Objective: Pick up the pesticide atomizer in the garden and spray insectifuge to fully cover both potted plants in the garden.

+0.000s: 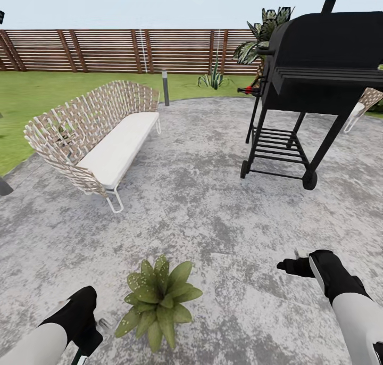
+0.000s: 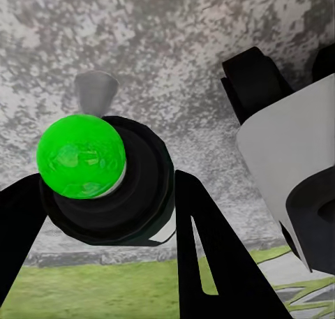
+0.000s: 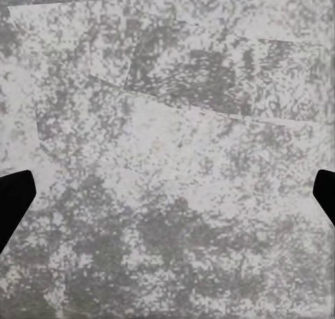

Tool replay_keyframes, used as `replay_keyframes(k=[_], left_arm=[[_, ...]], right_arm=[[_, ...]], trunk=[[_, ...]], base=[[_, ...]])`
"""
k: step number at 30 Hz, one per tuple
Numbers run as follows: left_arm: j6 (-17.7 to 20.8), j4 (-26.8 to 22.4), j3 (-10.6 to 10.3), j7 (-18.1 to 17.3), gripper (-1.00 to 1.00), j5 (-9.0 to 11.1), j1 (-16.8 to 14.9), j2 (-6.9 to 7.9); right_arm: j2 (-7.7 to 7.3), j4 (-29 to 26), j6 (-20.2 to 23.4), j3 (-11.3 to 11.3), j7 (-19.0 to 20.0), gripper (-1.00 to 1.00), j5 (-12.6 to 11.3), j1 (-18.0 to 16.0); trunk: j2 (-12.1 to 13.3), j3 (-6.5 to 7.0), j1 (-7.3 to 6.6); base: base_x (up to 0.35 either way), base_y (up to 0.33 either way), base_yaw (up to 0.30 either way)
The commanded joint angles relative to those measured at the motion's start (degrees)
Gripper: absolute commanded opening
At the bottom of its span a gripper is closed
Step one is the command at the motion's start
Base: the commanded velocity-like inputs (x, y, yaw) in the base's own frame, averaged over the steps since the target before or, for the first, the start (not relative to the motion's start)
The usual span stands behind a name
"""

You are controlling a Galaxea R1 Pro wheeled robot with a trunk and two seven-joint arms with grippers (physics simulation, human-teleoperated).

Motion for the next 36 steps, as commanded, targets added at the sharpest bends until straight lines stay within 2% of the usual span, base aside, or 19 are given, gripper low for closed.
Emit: replay_keyframes(k=[1,7,11,19,32,36], left_arm=[[0.3,-0.1,0.3,-0.5,-1.0,-0.5,0.0,-0.04],[0.3,-0.2,0.4,-0.5,-1.0,-0.4,0.0,-0.1],[0.3,-0.2,0.4,-0.5,-1.0,-0.4,0.0,-0.1],[0.3,-0.3,0.6,-0.5,-1.0,-0.4,0.0,-0.04],[0.3,-0.4,0.6,-0.5,-1.0,-0.4,0.0,-0.04],[0.4,-2.8,0.7,-0.6,-1.0,-0.3,0.0,-0.13]], right_arm=[[0.03,-0.1,0.2,-0.2,0.5,1.0,0.6,0.0],[0.03,-0.1,0.2,-0.3,0.5,1.0,0.7,0.0],[0.03,-0.1,0.2,-0.3,0.5,1.0,0.7,0.0],[0.03,-0.1,0.1,-0.3,0.5,1.0,0.7,0.0],[0.03,-0.1,0.1,-0.3,0.4,1.0,0.7,0.0],[0.03,-0.1,0.1,-0.3,0.4,1.0,0.7,0.0]], trunk=[[0.0,-0.05,-0.01],[0.0,-0.05,-0.01],[0.0,-0.05,-0.01],[0.0,-0.06,-0.01],[0.0,-0.36,-0.01],[0.0,-0.45,-0.01]], base=[[0.0,-0.004,0.0],[0.0,-0.032,0.09],[0.0,-0.278,0.235],[0.0,-0.292,0.047],[0.0,-0.187,0.253],[0.0,-0.043,0.27]])
